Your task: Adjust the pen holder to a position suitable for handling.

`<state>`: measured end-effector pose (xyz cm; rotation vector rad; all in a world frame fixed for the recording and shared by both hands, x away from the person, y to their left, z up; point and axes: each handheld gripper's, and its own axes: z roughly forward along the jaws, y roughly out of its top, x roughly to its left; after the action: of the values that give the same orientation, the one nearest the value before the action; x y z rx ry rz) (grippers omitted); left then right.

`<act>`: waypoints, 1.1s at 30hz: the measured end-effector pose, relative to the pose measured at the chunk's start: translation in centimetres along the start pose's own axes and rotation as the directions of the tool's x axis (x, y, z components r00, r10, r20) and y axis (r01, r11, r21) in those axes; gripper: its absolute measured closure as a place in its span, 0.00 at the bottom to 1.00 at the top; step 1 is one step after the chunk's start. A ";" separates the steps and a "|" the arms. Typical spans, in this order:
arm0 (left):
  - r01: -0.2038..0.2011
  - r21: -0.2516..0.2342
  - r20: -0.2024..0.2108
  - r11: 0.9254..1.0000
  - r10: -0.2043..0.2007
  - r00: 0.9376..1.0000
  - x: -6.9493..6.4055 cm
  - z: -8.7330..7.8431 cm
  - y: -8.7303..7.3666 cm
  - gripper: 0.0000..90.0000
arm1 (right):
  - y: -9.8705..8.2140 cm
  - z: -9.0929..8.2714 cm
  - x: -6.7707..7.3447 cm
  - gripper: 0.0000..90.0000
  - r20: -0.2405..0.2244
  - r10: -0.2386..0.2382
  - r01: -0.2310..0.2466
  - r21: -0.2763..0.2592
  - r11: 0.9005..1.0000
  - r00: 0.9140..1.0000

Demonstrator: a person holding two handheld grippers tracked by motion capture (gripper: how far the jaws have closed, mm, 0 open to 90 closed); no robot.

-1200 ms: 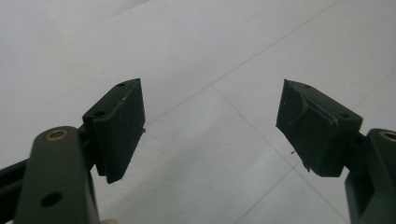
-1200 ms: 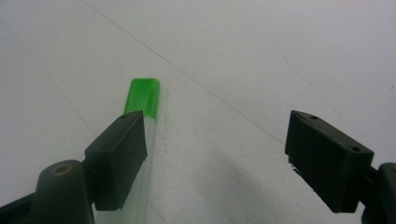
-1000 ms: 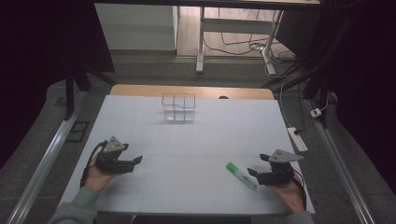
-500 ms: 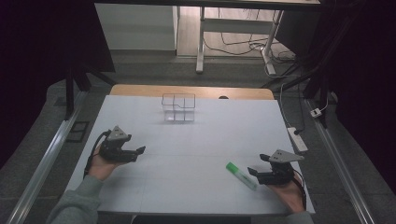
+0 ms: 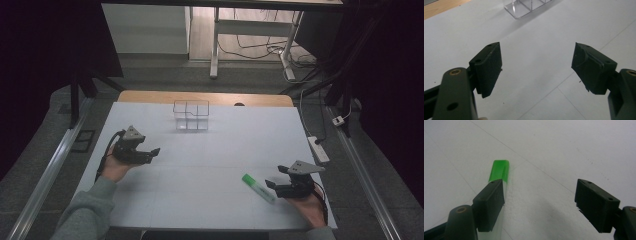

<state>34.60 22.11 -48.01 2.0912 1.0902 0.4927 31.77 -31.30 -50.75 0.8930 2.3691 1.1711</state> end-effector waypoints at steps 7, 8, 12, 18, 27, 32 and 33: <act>0.009 0.006 0.000 1.000 -0.009 1.000 0.6 0.9 0.9 0.28 | 0.0 0.1 0.0 0.26 0.009 -0.002 0.002 0.009 1.000 1.000; 0.013 0.008 0.005 1.000 -0.014 1.000 0.7 1.0 1.0 0.28 | 0.0 0.1 0.0 0.26 0.009 -0.002 0.002 0.009 1.000 1.000; 0.011 0.018 0.001 1.000 -0.011 1.000 0.9 1.7 1.6 0.28 | -0.2 0.2 -0.1 0.26 0.005 0.006 -0.006 0.011 1.000 1.000; 0.020 0.021 0.003 1.000 -0.020 1.000 1.5 2.5 2.5 0.28 | -0.2 0.2 -0.1 0.27 0.008 0.005 -0.005 0.015 1.000 1.000; 0.049 0.030 -0.003 0.998 -0.049 0.999 2.7 3.8 3.7 0.29 | -0.3 0.4 -0.2 0.27 0.014 0.009 -0.009 0.019 1.000 1.000; 0.048 0.038 -0.008 0.998 -0.047 0.999 3.0 4.7 4.3 0.29 | -0.3 0.4 -0.2 0.27 0.013 0.007 -0.007 0.022 1.000 1.000; 0.047 0.040 -0.009 0.998 -0.047 0.999 3.1 4.8 4.4 0.29 | -0.3 0.4 -0.2 0.27 0.013 0.007 -0.007 0.022 1.000 1.000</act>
<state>41.73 20.96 -47.97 2.0947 1.1597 0.4602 32.02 -31.30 -51.25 0.9144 2.3751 1.1402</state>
